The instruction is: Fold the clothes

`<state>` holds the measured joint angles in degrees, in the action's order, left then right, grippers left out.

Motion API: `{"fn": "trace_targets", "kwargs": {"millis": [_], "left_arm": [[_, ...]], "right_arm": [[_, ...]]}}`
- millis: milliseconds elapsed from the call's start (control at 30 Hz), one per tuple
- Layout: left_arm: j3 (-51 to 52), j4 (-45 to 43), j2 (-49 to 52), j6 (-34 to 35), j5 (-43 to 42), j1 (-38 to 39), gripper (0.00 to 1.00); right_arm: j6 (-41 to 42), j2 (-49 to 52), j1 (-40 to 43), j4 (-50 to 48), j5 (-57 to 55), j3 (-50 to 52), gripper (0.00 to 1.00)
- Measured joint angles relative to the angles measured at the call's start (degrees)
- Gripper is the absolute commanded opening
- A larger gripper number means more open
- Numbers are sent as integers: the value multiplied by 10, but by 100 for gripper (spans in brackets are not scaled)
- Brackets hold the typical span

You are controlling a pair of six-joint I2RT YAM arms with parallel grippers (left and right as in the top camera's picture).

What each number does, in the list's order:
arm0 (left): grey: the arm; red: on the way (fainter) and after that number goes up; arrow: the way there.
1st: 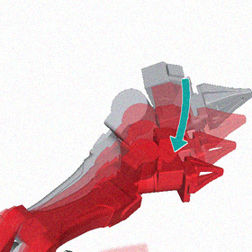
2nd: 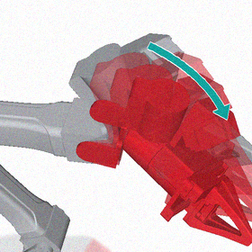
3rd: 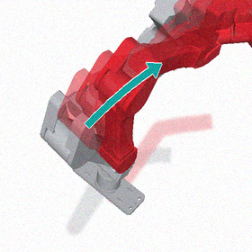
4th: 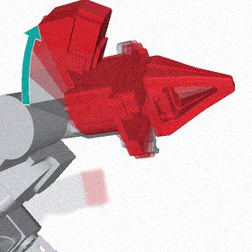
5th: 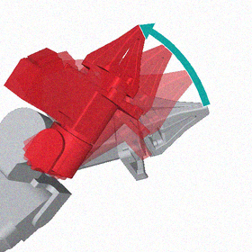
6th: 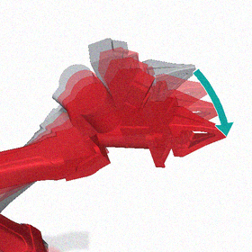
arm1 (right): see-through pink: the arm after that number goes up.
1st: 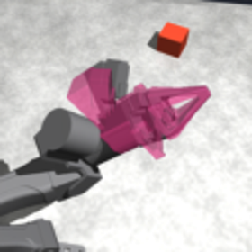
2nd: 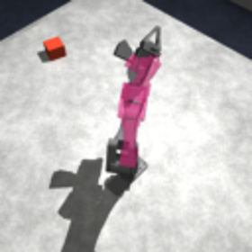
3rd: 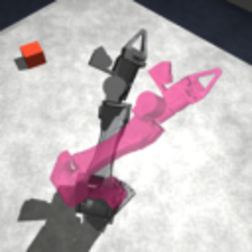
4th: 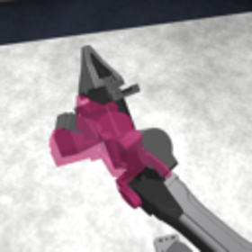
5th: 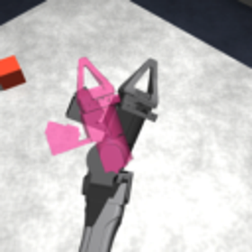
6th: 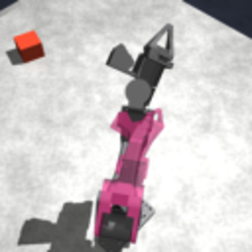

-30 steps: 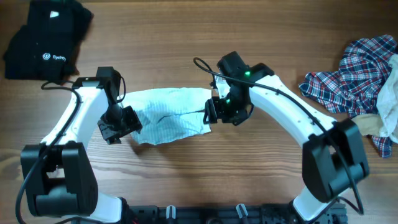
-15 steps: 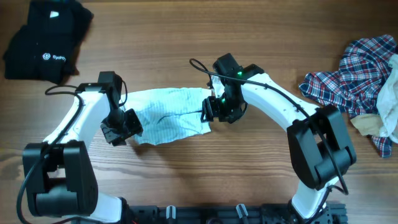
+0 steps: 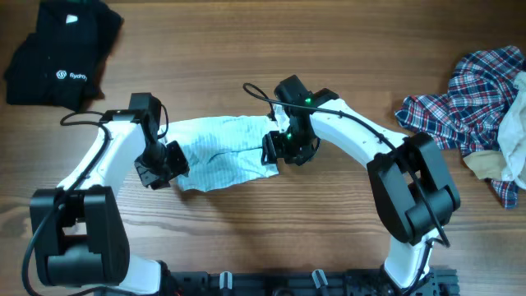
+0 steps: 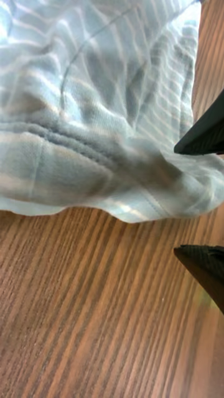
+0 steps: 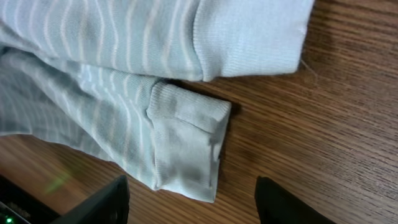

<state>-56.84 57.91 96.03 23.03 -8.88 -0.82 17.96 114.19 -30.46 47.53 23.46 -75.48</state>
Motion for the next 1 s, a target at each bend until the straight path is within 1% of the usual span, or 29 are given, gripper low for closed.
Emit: {"fn": "trace_targets", "kwargs": {"millis": [367,600,700,767,800,1000], "left_arm": [[4,-16,0,0,-5,0,44],[45,-50,0,0,-19,0,44],[49,-62,0,0,-20,0,41],[49,-74,0,0,-20,0,37],[49,-77,0,0,-20,0,33],[49,-83,25,0,-21,0,33]], "right_arm": [[-2,0,0,4,-26,0,64],[-2,0,0,6,-28,0,64],[-2,0,0,3,-28,0,64],[-2,0,0,2,-28,0,64],[-2,0,0,2,-27,0,63],[-2,0,0,-1,-16,0,63]]}}
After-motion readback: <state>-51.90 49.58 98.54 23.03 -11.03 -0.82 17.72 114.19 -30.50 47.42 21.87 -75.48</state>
